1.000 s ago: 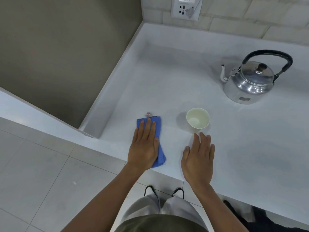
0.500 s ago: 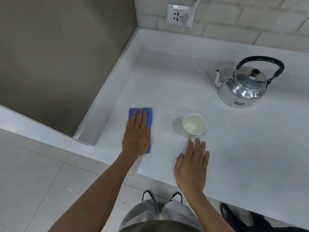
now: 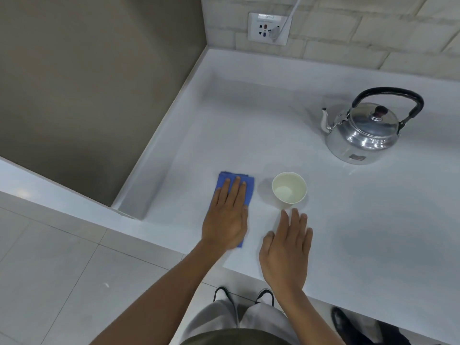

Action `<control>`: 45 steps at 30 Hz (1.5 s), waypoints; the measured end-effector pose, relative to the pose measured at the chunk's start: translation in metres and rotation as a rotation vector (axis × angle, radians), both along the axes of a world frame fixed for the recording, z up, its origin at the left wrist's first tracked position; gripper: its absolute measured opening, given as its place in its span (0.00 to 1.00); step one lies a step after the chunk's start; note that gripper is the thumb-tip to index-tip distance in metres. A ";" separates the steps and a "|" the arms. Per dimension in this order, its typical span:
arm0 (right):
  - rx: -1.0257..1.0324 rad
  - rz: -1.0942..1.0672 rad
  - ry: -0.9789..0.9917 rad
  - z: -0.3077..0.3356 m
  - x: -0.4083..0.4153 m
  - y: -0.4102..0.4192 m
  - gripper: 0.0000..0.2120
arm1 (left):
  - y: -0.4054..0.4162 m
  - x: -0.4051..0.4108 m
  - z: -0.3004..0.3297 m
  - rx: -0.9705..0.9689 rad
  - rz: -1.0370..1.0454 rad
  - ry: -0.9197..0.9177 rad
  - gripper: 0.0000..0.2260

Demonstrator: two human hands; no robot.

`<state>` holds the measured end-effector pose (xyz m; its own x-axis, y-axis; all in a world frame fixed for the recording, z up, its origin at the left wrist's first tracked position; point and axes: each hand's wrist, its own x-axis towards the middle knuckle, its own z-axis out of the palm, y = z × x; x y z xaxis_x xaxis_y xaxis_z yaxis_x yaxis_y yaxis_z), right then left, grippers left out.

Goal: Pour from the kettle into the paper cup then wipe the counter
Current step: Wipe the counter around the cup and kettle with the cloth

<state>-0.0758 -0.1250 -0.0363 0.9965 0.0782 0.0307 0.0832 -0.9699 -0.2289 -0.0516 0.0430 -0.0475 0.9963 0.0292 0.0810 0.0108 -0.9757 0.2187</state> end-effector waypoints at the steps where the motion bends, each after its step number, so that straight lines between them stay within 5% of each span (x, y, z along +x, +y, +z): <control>1: -0.001 -0.001 0.001 0.000 0.000 0.000 0.27 | 0.007 0.013 0.000 -0.003 0.004 -0.008 0.25; 10: -0.007 0.003 0.011 0.002 -0.001 0.000 0.27 | 0.060 -0.001 0.002 -0.004 0.167 -0.008 0.26; 18: 0.018 -0.009 -0.006 0.002 -0.001 0.000 0.27 | -0.013 -0.030 0.001 0.014 0.055 -0.004 0.27; 25: 0.022 -0.004 -0.016 0.002 0.000 0.000 0.27 | 0.055 0.025 0.002 0.001 0.148 -0.025 0.25; 31: 0.145 -0.008 -0.053 0.007 -0.006 -0.002 0.24 | 0.086 -0.016 -0.001 0.019 0.216 -0.025 0.26; 36: 0.362 0.307 -0.142 0.017 -0.007 0.016 0.19 | 0.029 -0.065 0.000 -0.008 0.211 -0.031 0.26; 41: 0.246 0.444 -0.155 0.005 0.021 0.040 0.24 | 0.025 -0.043 0.001 0.009 0.075 -0.015 0.26; 45: 0.145 0.420 -0.100 -0.006 0.024 0.035 0.24 | 0.061 -0.007 0.004 -0.029 0.156 0.015 0.27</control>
